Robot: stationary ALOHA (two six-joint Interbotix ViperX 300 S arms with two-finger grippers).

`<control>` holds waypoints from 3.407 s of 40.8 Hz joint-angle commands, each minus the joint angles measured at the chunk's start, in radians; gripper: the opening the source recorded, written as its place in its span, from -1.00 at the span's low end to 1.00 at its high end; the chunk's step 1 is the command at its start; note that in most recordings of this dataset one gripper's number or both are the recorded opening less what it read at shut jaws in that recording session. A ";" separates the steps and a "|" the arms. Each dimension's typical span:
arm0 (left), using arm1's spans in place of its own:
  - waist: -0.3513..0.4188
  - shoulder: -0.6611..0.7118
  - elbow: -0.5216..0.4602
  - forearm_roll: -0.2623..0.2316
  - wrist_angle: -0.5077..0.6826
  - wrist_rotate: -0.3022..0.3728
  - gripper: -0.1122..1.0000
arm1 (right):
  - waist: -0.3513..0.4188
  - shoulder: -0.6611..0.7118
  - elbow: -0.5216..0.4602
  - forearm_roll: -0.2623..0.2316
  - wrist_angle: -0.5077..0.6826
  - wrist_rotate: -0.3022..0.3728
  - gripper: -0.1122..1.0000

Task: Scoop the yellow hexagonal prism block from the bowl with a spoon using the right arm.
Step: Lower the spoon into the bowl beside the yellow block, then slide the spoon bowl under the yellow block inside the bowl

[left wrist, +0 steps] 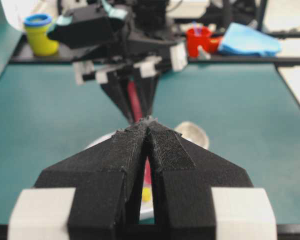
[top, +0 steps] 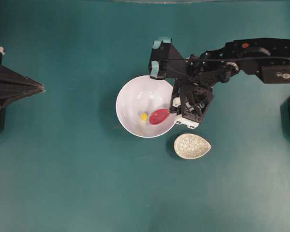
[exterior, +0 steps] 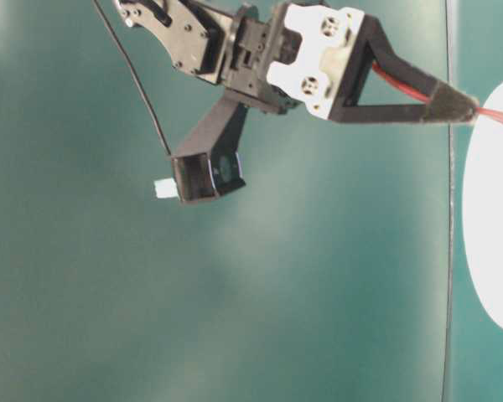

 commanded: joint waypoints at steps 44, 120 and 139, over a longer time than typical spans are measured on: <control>0.002 0.003 -0.029 0.003 -0.006 0.003 -0.81 | 0.003 0.046 -0.058 -0.012 -0.206 0.003 -0.35; 0.002 0.003 -0.029 0.005 -0.006 0.003 -0.81 | 0.021 0.038 -0.074 -0.167 0.037 0.118 -0.35; 0.002 0.003 -0.029 0.005 -0.006 0.003 -0.81 | 0.023 0.100 -0.147 -0.169 -0.091 0.132 -0.35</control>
